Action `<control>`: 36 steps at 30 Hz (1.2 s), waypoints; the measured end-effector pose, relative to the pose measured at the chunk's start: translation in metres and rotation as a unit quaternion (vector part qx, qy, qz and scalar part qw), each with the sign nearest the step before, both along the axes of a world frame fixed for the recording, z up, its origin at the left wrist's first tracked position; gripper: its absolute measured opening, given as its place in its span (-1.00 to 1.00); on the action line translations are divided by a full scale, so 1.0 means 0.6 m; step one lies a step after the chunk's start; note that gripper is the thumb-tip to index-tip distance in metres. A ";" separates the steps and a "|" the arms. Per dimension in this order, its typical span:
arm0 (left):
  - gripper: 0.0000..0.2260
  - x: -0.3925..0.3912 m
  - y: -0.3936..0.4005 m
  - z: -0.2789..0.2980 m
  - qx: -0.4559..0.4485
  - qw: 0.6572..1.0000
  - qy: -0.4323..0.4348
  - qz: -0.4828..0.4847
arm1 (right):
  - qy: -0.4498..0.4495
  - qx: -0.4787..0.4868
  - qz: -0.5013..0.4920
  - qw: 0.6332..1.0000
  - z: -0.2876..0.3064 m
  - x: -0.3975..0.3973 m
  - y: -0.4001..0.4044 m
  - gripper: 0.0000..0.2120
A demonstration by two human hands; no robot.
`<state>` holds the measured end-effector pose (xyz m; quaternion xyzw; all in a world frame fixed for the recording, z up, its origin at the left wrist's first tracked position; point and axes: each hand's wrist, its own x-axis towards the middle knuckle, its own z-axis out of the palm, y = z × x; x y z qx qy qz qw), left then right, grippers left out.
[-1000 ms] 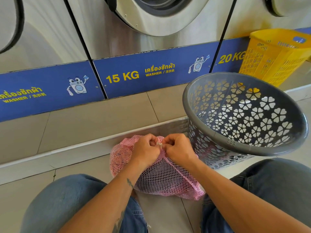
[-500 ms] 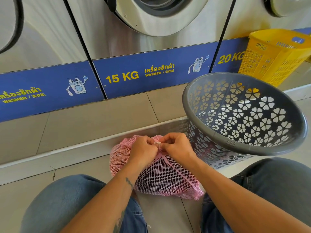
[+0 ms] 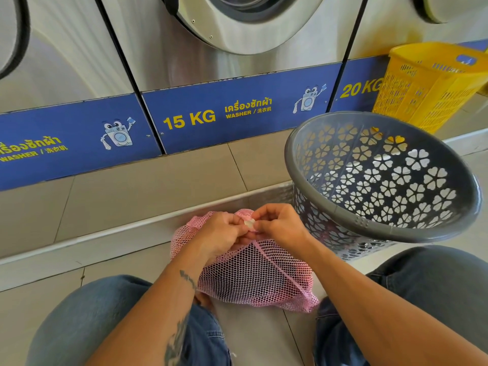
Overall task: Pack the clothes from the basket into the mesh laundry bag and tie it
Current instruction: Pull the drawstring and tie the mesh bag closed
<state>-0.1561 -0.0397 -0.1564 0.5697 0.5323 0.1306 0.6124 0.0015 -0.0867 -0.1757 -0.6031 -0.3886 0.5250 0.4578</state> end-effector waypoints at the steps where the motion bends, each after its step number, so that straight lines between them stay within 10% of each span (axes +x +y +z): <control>1: -0.84 0.000 0.000 0.002 0.000 1.000 -0.001 -0.005 | 0.003 0.000 0.006 1.000 0.001 0.002 0.000 -0.86; 14: -0.83 0.002 -0.011 0.013 0.114 0.990 0.083 -0.026 | -0.343 0.061 0.067 0.935 -0.003 0.008 0.001 -0.91; 36: -0.83 -0.003 -0.003 0.000 0.046 0.997 0.022 0.064 | -0.238 0.047 0.051 0.969 0.004 0.033 0.015 -0.91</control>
